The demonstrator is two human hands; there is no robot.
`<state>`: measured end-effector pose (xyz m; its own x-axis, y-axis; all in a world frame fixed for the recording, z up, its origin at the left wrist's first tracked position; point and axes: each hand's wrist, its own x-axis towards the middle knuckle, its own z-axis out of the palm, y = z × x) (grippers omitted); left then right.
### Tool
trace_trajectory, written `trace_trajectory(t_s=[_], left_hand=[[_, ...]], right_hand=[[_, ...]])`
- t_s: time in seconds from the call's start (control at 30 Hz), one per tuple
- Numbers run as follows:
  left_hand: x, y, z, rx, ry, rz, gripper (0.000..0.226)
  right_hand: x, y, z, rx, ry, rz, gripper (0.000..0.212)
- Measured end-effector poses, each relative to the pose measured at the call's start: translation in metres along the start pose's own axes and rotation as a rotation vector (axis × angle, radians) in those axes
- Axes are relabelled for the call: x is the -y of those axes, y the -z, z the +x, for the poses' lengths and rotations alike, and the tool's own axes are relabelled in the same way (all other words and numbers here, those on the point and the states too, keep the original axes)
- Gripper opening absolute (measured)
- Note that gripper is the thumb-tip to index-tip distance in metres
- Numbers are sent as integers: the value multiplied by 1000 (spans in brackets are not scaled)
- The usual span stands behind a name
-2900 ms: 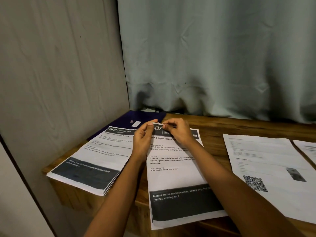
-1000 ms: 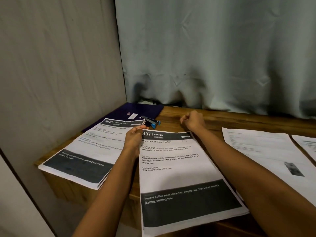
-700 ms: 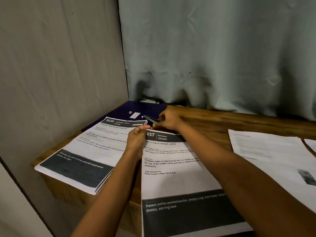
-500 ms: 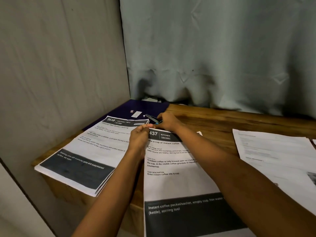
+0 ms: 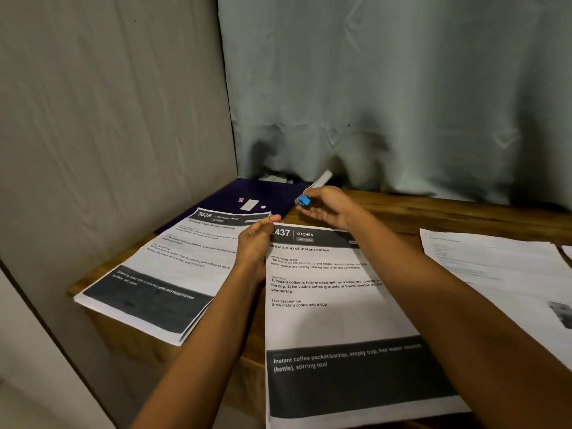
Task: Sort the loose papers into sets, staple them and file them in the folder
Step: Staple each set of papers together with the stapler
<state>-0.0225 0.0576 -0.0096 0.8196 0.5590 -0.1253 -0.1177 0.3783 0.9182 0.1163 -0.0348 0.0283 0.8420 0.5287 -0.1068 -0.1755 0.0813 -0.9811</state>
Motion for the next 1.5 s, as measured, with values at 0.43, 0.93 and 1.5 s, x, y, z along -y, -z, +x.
trace_trajectory(t_s=[0.43,0.93,1.5], left_hand=[[1,0,-8,23,-86,68,20],[5,2,-6,30,-169,107,22],[4,2,-5,141,-192,61,23]], right_hand=[[-10,-2,-37,162,311,-11,20],[-15,-2,-43,100,373,-284,10],[-20,-10,-52,187,291,-357,24]])
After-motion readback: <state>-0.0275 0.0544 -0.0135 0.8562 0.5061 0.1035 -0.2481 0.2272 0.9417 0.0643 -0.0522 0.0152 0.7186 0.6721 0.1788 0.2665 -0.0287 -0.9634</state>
